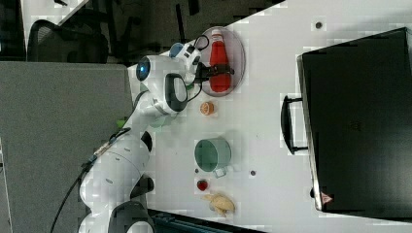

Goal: Pick ketchup from plate and place it on table.

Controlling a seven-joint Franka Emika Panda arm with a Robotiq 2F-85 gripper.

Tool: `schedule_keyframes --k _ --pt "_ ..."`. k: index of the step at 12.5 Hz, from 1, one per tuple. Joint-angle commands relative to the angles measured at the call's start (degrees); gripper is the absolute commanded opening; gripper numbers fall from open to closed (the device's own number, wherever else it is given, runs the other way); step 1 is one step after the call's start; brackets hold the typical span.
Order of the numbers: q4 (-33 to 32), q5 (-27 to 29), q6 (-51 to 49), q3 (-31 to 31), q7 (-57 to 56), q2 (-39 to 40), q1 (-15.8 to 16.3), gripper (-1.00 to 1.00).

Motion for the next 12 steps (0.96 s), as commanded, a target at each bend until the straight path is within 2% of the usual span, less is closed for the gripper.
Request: schedule_keyframes --k 1,6,12 --pt "0.9 0.1 1.4 0.4 -2.0 -1.1 0.0 0.18" --pt "0.6 0.3 -1.0 0.4 2.9 -9.0 -0.7 0.18" --pt "-0.9 2.9 -19.2 0.3 5.0 -24.8 -3.5 0.18"
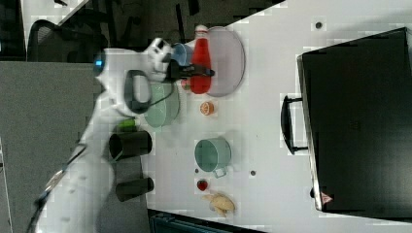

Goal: Pick ketchup from plate and place it on table.

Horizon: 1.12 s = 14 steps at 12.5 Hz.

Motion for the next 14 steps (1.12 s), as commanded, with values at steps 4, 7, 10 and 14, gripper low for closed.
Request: schedule_keyframes --k 4,7,10,14 --pt "-7.8 2.1 -8.1 0.2 2.8 -19.5 -4.9 0.18" --pt "-18.9 4.0 -8.0 -0.4 2.8 -28.5 -5.8 0.18" --pt "-29.5 4.2 -7.6 -1.8 2.8 -36.0 -6.2 0.18" --pt "-43.2 4.2 1.0 -4.0 2.8 -39.2 -6.3 0.18"
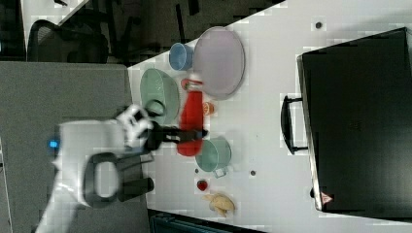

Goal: Pick ketchup from plate and place it on table.

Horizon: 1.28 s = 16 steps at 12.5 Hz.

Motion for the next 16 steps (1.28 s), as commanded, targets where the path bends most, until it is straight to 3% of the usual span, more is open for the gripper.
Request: schedule_keyframes --k 1,3,7,10,11,16 --pt "-7.5 -0.2 7.5 -0.8 2.3 0.4 -0.9 0.18" --pt "-10.9 -0.2 15.1 -0.6 2.3 3.5 -0.9 0.18" --pt "-11.6 -0.1 22.3 -0.6 2.3 12.2 -0.8 0.24" --pt "-11.6 -0.1 28.6 -0.4 2.3 16.5 -0.8 0.88" --pt "-11.5 -0.1 29.4 -0.3 2.3 16.4 -0.8 1.00" --pt "-9.2 -0.1 22.6 0.4 13.6 6.4 -0.8 1.00"
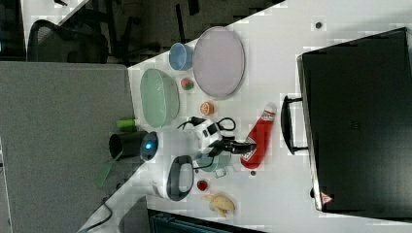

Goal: Pick ketchup from plate and place it on table.

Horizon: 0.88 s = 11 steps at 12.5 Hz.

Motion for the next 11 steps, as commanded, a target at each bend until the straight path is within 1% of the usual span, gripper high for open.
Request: schedule_keyframes --k 1,3,6,9,11 --pt "4.3 0.4 -5.1 0.8 13.1 -12.6 0.3 1.00" --pt "7.3 0.3 -12.3 1.2 20.7 -18.7 0.3 1.00" --pt "13.8 0.2 -28.0 1.3 31.0 -25.3 0.3 1.00" --pt "21.6 0.0 -40.9 1.4 33.4 -27.8 0.3 1.00" --pt "24.9 0.1 -49.0 1.6 33.4 -28.0 0.4 1.00"
